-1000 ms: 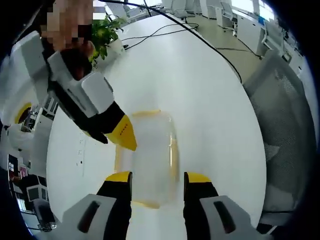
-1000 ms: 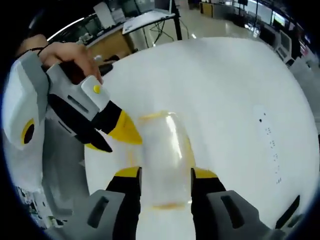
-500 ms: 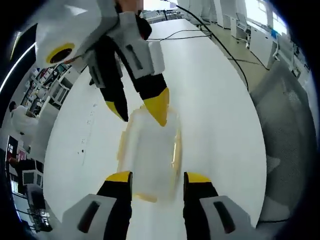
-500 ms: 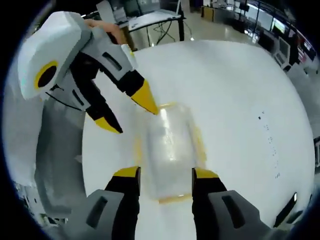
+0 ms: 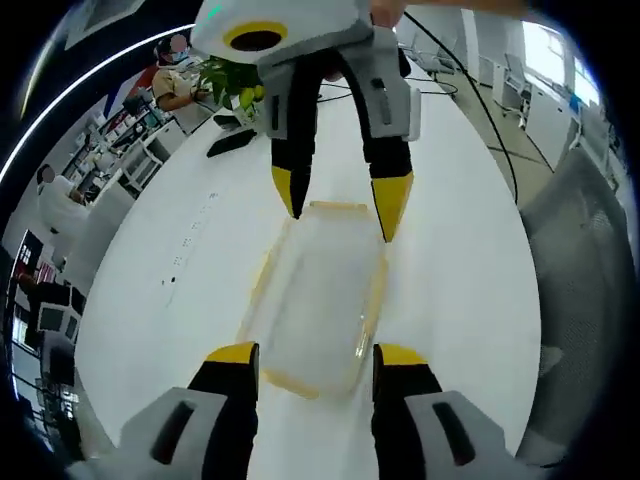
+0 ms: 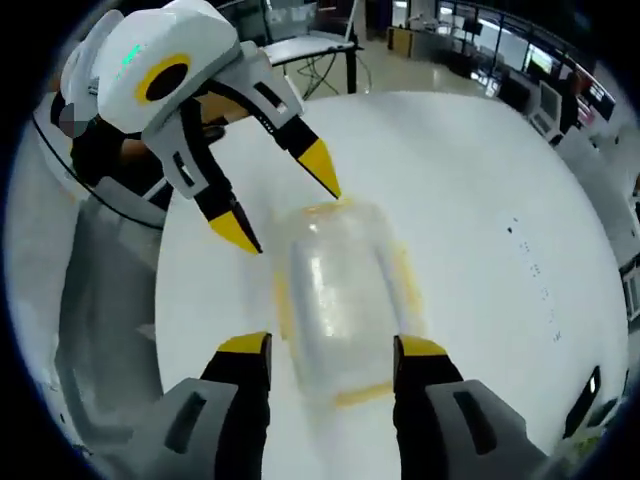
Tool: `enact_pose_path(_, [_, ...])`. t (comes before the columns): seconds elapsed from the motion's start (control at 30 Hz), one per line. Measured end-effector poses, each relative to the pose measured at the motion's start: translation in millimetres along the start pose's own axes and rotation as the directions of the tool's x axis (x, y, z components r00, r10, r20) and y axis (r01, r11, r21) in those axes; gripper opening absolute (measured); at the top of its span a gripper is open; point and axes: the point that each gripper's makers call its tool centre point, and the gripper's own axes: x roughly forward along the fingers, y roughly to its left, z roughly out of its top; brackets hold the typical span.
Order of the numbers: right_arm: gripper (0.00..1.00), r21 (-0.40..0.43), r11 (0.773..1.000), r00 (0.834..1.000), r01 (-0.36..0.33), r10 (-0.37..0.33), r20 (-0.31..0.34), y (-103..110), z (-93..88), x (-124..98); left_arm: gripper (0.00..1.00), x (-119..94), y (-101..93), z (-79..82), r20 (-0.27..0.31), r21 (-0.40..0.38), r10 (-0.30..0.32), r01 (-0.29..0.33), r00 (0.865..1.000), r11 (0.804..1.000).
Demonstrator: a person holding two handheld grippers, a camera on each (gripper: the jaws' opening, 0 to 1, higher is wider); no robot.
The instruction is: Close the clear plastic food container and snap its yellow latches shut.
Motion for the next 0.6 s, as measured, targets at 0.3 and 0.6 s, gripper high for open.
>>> enact_pose_path(0.3, [0.46, 0.081, 0.995, 0.995, 0.06, -0.066, 0.072, 5, -15.8, 0, 0.44, 3, -0.2, -7.2, 0.119, -0.136, 0.037, -0.02, 0.992, 0.991])
enact_pose_path(0.6, [0.49, 0.185, 0.965, 0.963, 0.187, -0.217, 0.16, -2, -27.8, -5, 0.44, 7, -3.9, -23.5, 0.117, -0.181, 0.061, -0.039, 0.991, 0.983])
